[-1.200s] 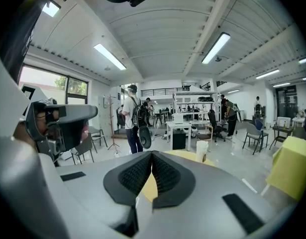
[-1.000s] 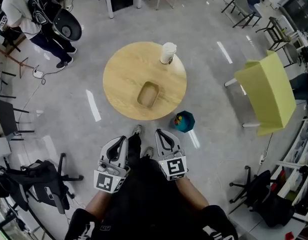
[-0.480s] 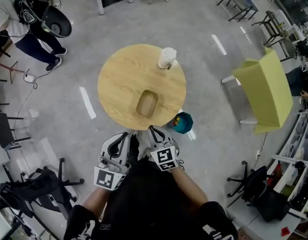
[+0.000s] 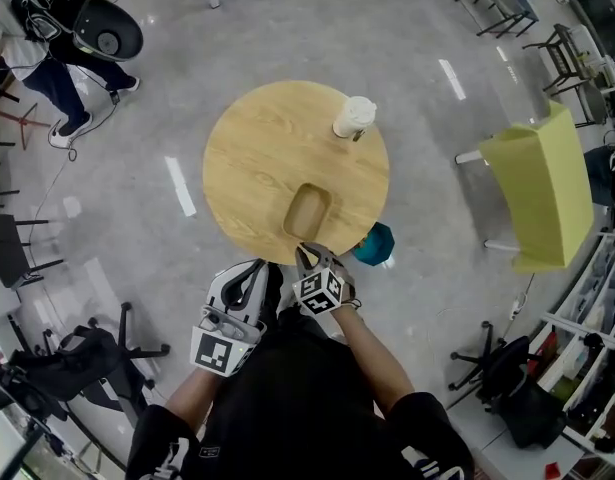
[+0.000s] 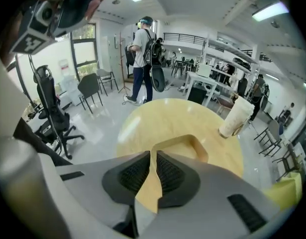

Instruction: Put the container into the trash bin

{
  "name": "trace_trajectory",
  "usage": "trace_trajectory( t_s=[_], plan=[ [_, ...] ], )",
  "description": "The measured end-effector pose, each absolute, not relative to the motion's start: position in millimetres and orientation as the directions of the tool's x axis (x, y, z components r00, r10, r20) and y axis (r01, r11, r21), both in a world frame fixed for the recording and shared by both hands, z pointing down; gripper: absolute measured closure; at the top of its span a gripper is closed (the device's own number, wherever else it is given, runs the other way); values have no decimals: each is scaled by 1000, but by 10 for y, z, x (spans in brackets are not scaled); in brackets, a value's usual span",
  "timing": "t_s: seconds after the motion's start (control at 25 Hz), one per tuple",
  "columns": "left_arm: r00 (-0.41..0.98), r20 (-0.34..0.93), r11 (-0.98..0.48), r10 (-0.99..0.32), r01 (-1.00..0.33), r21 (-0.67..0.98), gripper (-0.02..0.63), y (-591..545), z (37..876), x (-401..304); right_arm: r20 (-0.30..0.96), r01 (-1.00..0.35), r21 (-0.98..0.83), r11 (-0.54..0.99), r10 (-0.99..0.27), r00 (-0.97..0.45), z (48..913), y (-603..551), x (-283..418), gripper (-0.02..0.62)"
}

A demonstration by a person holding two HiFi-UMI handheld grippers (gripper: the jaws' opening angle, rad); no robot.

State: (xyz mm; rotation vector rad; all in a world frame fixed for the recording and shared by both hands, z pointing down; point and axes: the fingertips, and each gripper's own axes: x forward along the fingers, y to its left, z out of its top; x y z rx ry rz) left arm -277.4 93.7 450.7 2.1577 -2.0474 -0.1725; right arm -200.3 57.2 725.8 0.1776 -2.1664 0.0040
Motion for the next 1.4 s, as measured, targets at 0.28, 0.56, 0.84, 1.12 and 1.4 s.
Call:
trace_trajectory(
  t_s=[0.28,0.56,0.84,1.12,1.4],
  plan=[
    [46,-11,-47,-999,-969,241,597,757,4520,-2947,910,-39,83,996,-92,-405,7848,517,-2025,485],
    [69,23,-61,-997,-967,247,597,623,4593,-2974,946,26,95,995,-82,-315,8209,500,-1991,486],
    [74,35,-63,-997,-965,256,597,545,4637,-3017,960,71,100,992,-77,-269,8387,504,-2007,529],
    [94,52,-77,-994,-961,266,598,527,4700,-3092,957,93,112,989,-82,-277,8285,516,-2031,554],
    [157,13,-147,-988,-947,286,598,389,4621,-3066,932,26,118,993,-101,-348,7818,494,-2016,555]
  ],
)
